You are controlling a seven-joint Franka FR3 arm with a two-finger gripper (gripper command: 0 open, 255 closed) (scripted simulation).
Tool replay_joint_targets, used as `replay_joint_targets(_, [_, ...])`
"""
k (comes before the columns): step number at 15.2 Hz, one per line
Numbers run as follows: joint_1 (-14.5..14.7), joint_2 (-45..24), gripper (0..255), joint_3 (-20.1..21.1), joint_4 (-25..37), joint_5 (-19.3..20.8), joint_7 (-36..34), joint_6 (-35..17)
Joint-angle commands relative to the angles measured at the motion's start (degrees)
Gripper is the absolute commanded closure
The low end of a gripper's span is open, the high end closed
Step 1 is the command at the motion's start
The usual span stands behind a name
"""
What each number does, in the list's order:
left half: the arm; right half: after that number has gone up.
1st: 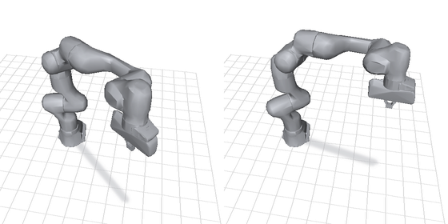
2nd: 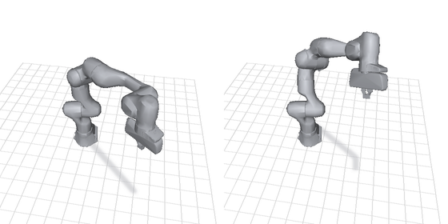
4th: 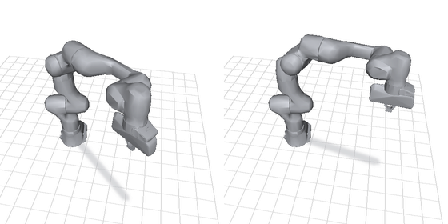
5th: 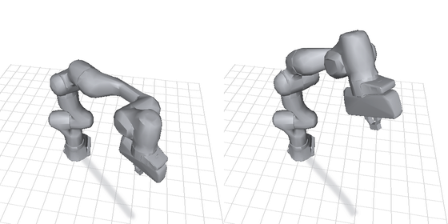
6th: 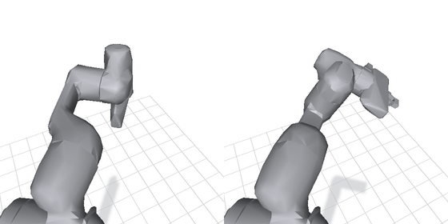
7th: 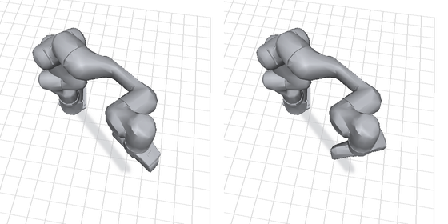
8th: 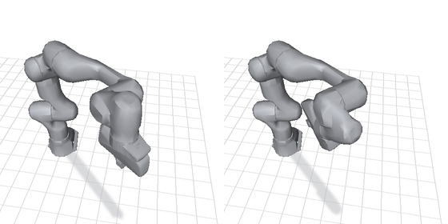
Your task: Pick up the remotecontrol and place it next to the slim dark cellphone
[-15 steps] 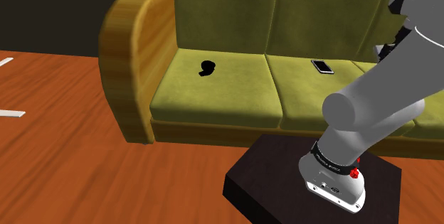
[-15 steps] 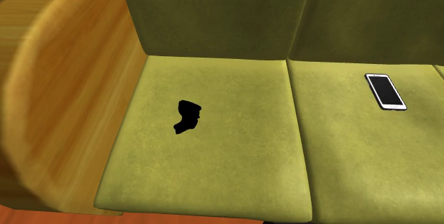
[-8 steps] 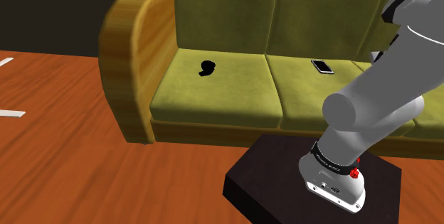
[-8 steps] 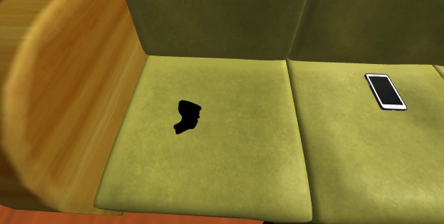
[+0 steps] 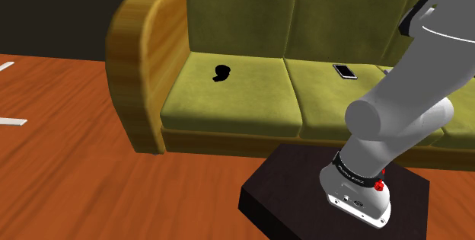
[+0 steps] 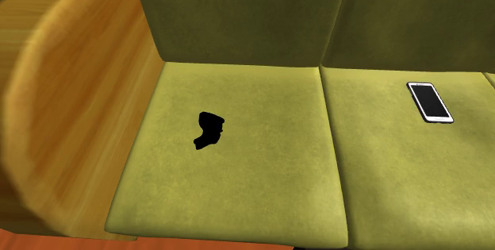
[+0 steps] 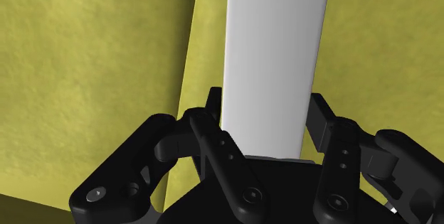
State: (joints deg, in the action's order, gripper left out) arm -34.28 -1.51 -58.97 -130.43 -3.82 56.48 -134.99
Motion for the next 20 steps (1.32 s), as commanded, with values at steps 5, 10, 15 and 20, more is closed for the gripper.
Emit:
replay_joint_targets(5, [-0.2, -1.2, 255, 0.0, -0.2, -1.4, 1.1, -0.8])
replay_joint_targets(10, [-0.2, -1.2, 0, 0.0, -0.2, -1.4, 1.1, -0.7])
replay_joint_targets(15, [0.5, 3.8, 0, -0.4, 1.0, 4.6, -3.2, 2.8])
replay_joint_targets(20, [-0.1, 7.6, 0, 0.8, 2.4, 8.7, -6.2, 6.4])
